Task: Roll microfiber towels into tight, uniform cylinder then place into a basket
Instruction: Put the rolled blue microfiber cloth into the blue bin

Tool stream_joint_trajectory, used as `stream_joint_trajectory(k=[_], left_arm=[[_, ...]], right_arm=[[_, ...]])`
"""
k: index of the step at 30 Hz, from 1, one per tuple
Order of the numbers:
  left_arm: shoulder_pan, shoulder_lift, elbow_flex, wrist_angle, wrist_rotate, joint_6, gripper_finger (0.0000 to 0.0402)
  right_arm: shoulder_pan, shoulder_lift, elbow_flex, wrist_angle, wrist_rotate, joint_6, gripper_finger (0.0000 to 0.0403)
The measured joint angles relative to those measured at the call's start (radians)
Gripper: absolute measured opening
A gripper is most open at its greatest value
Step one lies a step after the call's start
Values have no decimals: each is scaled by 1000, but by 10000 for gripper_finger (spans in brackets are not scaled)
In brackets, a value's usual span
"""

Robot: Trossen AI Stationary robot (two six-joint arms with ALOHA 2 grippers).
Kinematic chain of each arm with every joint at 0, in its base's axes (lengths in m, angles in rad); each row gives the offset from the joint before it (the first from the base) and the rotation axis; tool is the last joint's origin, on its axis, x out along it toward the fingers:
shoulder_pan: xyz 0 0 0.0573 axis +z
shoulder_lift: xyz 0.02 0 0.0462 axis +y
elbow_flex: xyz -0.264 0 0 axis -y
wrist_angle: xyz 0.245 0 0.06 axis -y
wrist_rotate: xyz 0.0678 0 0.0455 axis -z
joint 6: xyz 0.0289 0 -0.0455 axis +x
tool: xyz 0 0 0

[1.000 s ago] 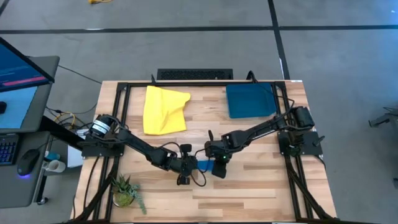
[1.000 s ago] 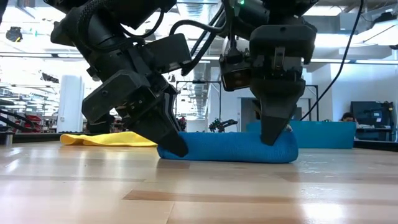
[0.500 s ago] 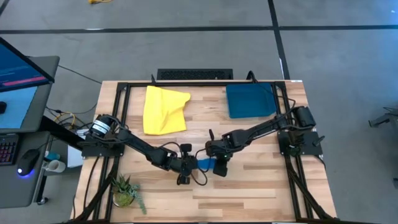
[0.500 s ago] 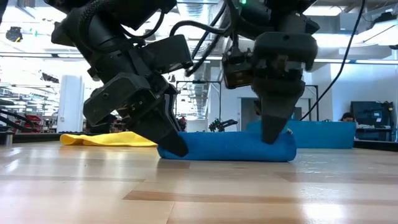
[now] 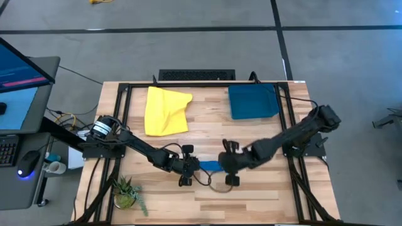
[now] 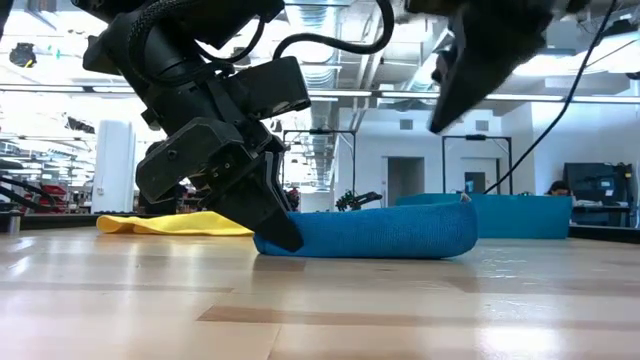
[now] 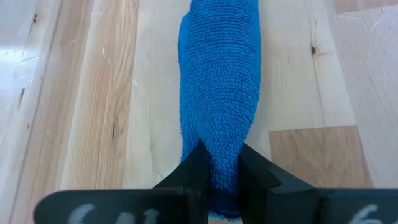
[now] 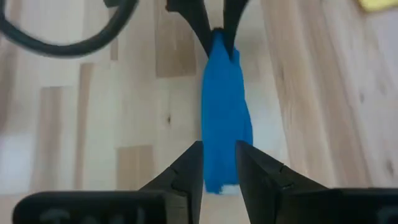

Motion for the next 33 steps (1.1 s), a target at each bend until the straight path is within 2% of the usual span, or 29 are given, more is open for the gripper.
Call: stream_joint_trajectory(k=[3,10,13,17,22,26,31,33], left_arm=[[0,0,0,0,0,-1,34],[0,0,0,1,0,-6,36],[0,0,0,1,0,-6,36],[0,0,0,1,0,-6,37],[0,0,0,1,0,-6,37],[0,0,0,2,0,6,37],[0,0,0,2,-9,10,38],[0,0,0,4,-13,14,39]], right_arm=[[49,32,-8,49,69,-49,113],[33,141,-5,232,69,-125,121],[7,184,-8,237,69,-124,149],[-15,233,-8,241,66,-131,207],[-30,239,-6,267,59,-175,265],[-51,238,-6,323,56,-176,275],[-83,272,-2,396,-16,-174,276],[-84,284,-10,363,-22,-171,276]])
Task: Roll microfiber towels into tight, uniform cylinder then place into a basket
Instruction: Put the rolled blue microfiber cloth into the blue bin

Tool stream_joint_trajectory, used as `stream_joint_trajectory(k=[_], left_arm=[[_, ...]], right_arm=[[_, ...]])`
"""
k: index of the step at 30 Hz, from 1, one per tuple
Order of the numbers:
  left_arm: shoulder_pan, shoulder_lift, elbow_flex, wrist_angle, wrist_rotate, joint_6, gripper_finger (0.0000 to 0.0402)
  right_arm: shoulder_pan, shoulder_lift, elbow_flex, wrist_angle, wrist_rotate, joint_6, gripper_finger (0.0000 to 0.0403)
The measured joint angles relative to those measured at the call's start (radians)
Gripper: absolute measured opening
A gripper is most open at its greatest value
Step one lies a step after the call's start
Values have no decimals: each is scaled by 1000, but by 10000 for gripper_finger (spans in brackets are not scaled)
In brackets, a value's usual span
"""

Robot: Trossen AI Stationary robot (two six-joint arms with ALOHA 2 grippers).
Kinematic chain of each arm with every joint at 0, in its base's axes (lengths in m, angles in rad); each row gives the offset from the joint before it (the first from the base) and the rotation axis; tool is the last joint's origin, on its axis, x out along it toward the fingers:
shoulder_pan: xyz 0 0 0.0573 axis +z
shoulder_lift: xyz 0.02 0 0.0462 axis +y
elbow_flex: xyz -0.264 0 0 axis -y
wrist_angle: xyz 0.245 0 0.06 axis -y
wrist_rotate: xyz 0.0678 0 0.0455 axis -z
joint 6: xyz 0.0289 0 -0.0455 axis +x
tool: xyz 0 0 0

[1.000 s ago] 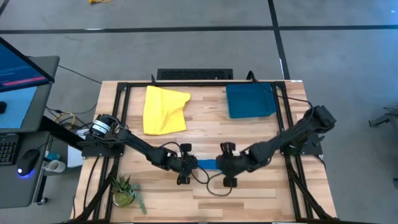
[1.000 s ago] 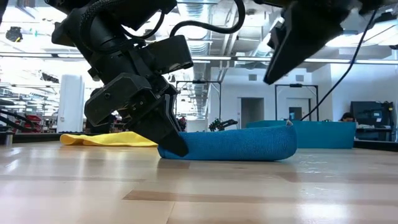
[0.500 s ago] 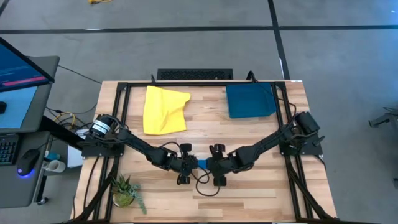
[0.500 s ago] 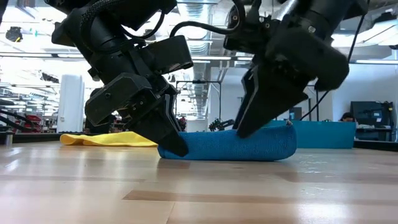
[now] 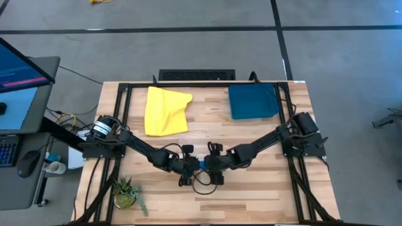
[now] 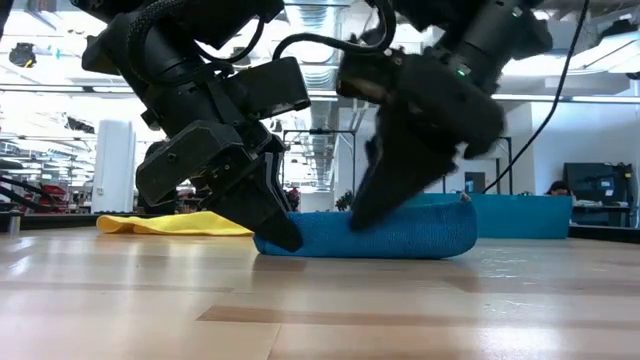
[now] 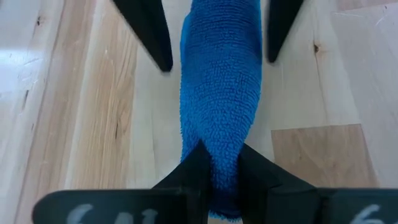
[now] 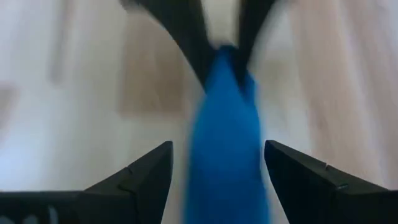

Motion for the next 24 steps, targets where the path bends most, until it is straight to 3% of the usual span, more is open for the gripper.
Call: stream_joint_trajectory(k=[9,13,20,24], left_arm=[[0,1,0,4,-12,11,39],[0,1,0,6,-12,11,40],[0,1,1,7,-12,12,40],[0,1,1,10,-20,6,52]], right_arm=[[-2,41,7,-31,-28,70,262],[-8,37,10,-41,-70,74,205],[-21,35,10,-39,-122,74,62],[-25,35,11,-46,-133,74,42]])
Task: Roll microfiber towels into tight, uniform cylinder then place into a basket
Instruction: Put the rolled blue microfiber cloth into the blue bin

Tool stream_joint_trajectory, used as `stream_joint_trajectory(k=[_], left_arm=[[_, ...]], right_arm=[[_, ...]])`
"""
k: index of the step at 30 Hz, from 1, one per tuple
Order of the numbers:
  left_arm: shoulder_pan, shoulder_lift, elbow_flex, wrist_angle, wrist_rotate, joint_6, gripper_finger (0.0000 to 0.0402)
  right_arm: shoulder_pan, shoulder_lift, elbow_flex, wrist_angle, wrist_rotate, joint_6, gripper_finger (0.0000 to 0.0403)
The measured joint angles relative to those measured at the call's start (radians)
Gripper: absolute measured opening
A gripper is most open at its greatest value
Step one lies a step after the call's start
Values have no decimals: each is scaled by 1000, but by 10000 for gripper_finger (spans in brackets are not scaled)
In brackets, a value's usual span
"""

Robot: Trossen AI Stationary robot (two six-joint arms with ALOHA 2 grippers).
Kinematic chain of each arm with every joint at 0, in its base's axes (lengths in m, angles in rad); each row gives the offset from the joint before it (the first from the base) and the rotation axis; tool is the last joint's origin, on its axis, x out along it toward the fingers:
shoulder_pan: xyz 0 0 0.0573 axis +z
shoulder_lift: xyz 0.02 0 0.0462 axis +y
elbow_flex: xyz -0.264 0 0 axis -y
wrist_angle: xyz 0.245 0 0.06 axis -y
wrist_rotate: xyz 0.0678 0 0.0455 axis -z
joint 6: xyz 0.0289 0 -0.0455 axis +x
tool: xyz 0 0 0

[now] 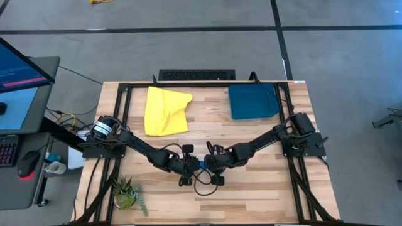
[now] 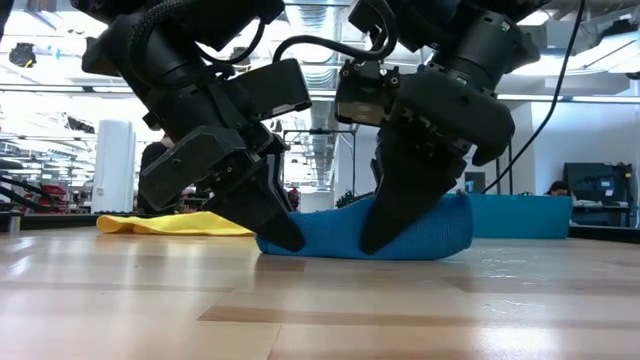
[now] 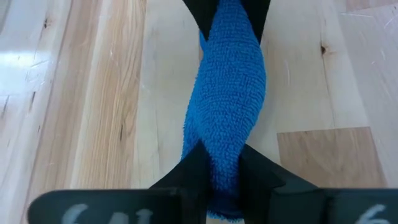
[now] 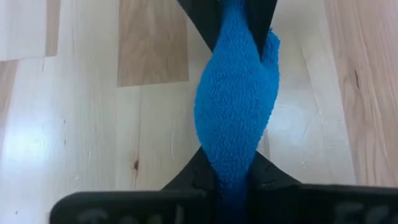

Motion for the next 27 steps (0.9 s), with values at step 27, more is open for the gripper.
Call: stream_joint_trajectory(k=[27], left_arm=[[-32,-306,-164,-17,-2,-100,199]], right_arm=[[0,-104,-5,-266,23,-55,45]])
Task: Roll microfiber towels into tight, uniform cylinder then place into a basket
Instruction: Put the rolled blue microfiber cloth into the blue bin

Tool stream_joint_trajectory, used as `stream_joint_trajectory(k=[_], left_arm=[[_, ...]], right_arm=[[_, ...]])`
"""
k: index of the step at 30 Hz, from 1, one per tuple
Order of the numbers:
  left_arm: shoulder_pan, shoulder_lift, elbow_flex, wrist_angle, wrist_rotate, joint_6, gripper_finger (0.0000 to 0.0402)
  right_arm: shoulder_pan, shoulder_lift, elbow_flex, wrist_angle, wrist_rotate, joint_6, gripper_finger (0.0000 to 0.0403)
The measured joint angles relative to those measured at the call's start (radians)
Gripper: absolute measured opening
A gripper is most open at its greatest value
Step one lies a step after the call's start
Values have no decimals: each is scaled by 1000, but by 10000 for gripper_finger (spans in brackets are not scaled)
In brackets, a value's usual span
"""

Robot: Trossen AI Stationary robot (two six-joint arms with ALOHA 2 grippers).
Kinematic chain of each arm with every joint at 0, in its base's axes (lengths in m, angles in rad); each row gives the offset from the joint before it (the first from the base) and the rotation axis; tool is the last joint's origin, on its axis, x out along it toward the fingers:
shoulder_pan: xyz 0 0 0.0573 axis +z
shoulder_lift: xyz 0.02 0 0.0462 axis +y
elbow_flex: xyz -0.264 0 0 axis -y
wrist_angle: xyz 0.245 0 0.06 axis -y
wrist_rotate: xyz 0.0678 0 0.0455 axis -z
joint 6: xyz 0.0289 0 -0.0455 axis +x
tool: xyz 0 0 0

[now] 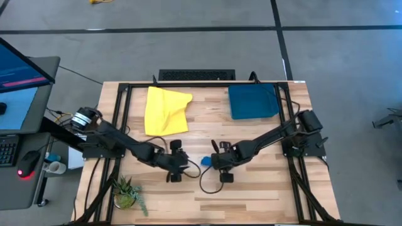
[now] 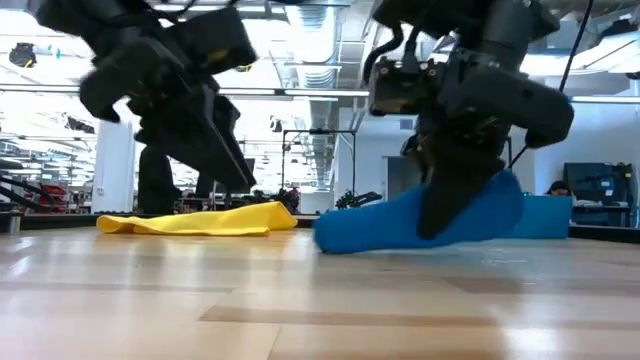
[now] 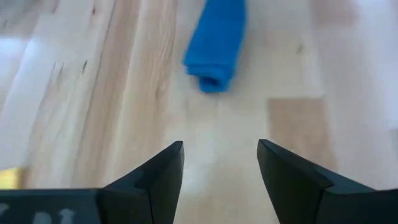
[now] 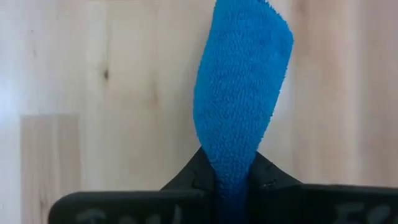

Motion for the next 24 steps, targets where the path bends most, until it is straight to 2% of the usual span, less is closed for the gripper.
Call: stream_joint_trajectory(k=[5,8,17,21,24], left_arm=[[2,-87,-226,403,52,-29,199],[9,-136,-312,548,69,-12,199],[11,-226,-355,587,83,-2,199],[4,-227,-355,586,86,3,199],[4,-227,-355,585,126,2,199]], right_arm=[[0,-84,0,-87,48,-18,47],[-10,-147,1,-116,54,-44,47],[-112,-358,1,-315,173,-84,47],[-200,-432,-2,-359,180,-158,47],[-275,-479,-12,-379,180,-223,47]])
